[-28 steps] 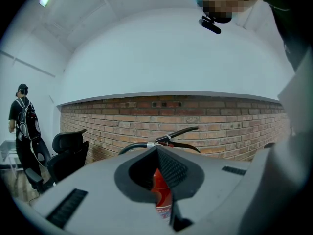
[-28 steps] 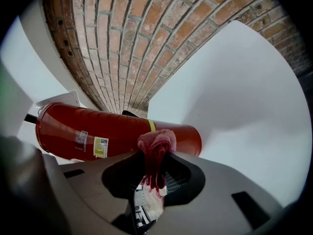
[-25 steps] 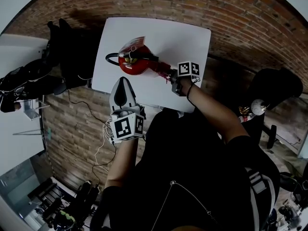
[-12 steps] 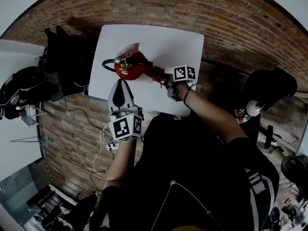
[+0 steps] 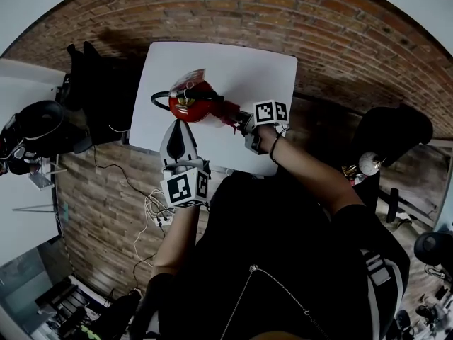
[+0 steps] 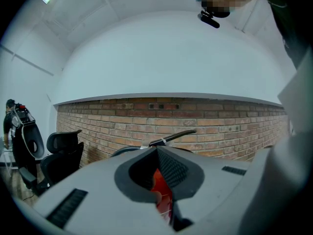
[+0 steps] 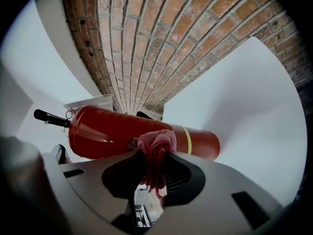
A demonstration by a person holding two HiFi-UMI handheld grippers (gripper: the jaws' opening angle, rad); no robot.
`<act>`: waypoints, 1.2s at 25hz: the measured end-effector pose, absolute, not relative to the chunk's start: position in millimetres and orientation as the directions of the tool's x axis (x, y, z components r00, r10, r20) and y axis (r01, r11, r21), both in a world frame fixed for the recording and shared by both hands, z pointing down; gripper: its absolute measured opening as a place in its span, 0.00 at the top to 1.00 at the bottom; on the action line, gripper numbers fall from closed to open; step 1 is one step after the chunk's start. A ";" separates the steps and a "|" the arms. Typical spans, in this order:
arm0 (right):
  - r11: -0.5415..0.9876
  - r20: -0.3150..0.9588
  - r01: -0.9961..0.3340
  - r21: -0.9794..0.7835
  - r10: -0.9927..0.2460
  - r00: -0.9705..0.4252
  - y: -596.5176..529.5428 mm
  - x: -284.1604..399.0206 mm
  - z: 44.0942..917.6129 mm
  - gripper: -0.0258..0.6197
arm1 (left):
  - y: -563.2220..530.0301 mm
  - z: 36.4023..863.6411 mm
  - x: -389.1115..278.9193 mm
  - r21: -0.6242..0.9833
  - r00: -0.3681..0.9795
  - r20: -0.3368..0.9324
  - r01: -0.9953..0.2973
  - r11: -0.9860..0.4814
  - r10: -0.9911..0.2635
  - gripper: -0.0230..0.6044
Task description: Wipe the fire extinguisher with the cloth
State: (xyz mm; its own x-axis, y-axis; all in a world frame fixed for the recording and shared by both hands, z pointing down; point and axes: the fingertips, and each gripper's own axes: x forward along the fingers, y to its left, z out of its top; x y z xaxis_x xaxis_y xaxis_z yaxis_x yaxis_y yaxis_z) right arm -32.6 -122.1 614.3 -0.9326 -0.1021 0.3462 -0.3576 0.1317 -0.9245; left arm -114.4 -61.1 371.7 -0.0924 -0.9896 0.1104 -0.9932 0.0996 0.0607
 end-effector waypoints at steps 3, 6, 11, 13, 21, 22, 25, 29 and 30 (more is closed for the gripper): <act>0.141 0.336 -0.348 -0.927 -0.100 -0.937 -122.0 -31.4 604.7 0.80 | -62.2 370.5 -115.6 0.060 -0.091 0.107 -0.993 0.098 -0.990 0.95; 0.149 0.323 -0.335 -0.930 -0.098 -0.941 -122.2 -32.2 594.4 0.80 | -64.3 369.4 -117.1 0.060 -0.090 0.106 -0.994 0.097 -0.990 0.95; 0.153 0.300 -0.313 -0.937 -0.101 -0.949 -120.9 -31.5 575.7 0.80 | -65.8 370.7 -115.0 0.060 -0.080 0.105 -0.994 0.087 -0.991 0.95; 0.155 0.290 -0.303 -0.940 -0.103 -0.951 -120.5 -31.3 567.7 0.80 | -65.9 370.2 -114.9 0.060 -0.078 0.104 -0.995 0.085 -0.991 0.95; 0.173 0.231 -0.247 -0.954 -0.104 -0.967 -120.0 -30.6 533.3 0.80 | -67.2 370.2 -116.9 0.060 -0.078 0.101 -0.995 0.085 -0.992 0.95; 0.177 0.224 -0.240 -0.955 -0.103 -0.969 -120.4 -30.5 529.4 0.80 | -67.5 370.7 -117.1 0.060 -0.079 0.101 -0.995 0.086 -0.992 0.95; 0.187 0.203 -0.219 -0.958 -0.099 -0.974 -121.7 -29.9 520.1 0.80 | -68.0 373.4 -117.9 0.061 -0.085 0.104 -0.994 0.092 -0.991 0.95; 0.190 0.175 -0.191 -0.963 -0.095 -0.980 -121.9 -28.4 508.7 0.80 | -65.8 374.6 -118.7 0.063 -0.094 0.106 -0.993 0.101 -0.990 0.95; 0.189 0.170 -0.186 -0.964 -0.095 -0.981 -122.0 -28.3 505.8 0.80 | -65.1 374.5 -119.1 0.062 -0.097 0.107 -0.993 0.104 -0.990 0.95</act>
